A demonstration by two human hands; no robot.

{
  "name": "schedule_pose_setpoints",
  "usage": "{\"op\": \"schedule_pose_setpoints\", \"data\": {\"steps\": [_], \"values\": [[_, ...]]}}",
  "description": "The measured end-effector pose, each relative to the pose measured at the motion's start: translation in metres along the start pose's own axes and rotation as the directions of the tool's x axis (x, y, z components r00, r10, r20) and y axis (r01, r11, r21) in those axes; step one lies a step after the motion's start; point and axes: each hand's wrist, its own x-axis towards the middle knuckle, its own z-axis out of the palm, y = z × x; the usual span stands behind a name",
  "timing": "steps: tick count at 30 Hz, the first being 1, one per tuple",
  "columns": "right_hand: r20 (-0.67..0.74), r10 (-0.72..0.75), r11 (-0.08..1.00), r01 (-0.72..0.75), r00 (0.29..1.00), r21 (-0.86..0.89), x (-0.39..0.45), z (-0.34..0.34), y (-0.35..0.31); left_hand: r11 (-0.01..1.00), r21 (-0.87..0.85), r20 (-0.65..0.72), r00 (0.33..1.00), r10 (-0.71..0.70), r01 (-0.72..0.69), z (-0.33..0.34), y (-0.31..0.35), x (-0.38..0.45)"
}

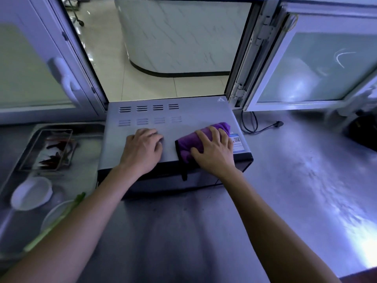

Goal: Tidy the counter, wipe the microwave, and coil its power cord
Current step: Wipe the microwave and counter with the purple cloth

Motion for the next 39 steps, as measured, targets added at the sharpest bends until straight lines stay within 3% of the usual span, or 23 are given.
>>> {"op": "schedule_pose_setpoints", "data": {"steps": [24,30,39], "values": [[-0.015,0.036,0.998,-0.037,0.999,-0.056,0.169,0.016,-0.066,0.999,-0.051,0.0,1.0,0.0,0.0,-0.007,-0.071,0.054],[-0.037,0.007,0.997,-0.01,0.999,-0.078,0.167,0.029,-0.103,0.997,-0.073,-0.022,0.999,-0.032,0.031,-0.018,-0.094,0.034],[0.025,-0.172,0.983,0.174,0.985,-0.057,0.13,0.053,-0.204,0.989,-0.057,-0.1,0.985,-0.14,0.135,-0.052,-0.146,-0.032]]}}
